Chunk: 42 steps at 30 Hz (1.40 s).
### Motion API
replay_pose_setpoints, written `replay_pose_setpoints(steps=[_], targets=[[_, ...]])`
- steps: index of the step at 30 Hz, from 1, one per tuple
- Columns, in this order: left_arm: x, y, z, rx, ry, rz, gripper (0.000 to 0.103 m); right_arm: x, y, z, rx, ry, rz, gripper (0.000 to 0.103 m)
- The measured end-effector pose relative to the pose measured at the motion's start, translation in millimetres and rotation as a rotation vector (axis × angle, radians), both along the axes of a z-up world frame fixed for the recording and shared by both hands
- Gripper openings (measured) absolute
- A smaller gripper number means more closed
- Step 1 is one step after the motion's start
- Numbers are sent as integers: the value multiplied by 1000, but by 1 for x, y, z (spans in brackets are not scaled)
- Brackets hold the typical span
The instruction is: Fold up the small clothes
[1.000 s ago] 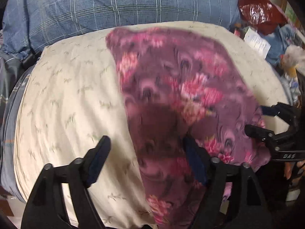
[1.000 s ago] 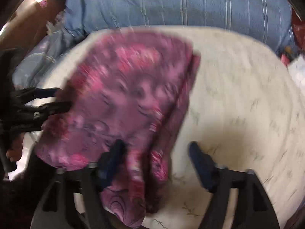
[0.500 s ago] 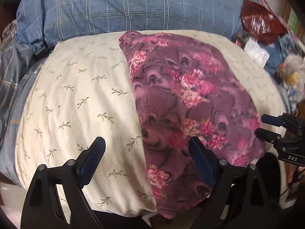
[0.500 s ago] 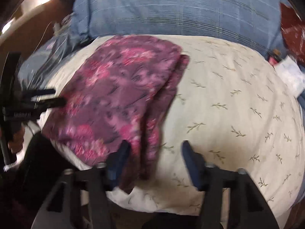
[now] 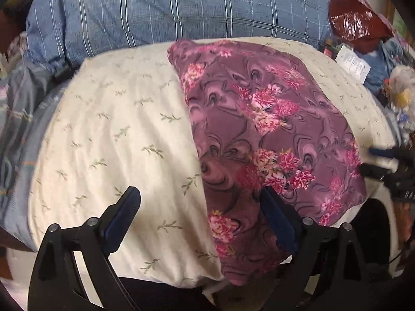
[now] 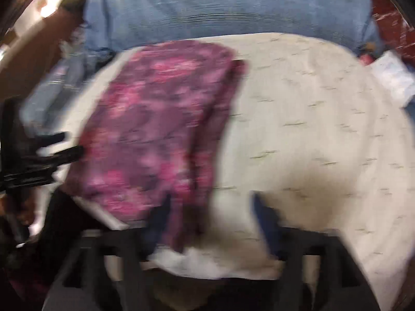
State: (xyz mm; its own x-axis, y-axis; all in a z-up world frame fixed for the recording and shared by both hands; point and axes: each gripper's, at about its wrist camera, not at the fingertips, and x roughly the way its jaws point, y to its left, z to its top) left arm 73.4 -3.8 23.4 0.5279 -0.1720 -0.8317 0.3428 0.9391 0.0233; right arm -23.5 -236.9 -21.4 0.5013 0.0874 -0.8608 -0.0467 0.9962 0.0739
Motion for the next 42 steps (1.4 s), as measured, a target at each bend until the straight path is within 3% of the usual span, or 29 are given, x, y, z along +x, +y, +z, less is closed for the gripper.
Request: replay_pose_setpoints(steps=[2, 6, 14, 23, 42], targets=[[-4, -3, 2, 31, -32, 0, 95, -1, -2, 4, -136, -22, -40, 81], [-11, -10, 4, 99, -63, -12, 95, -1, 8, 10, -261, -18, -47, 84], [-31, -14, 14, 170, -147, -22, 95, -26, 36, 24, -360, -88, 2, 86], [-51, -12, 14, 151, -117, -49, 95, -34, 42, 32, -337, -118, 22, 87], [-77, -20, 24, 55, -82, -133, 95, -42, 25, 36, -260, -97, -61, 87]])
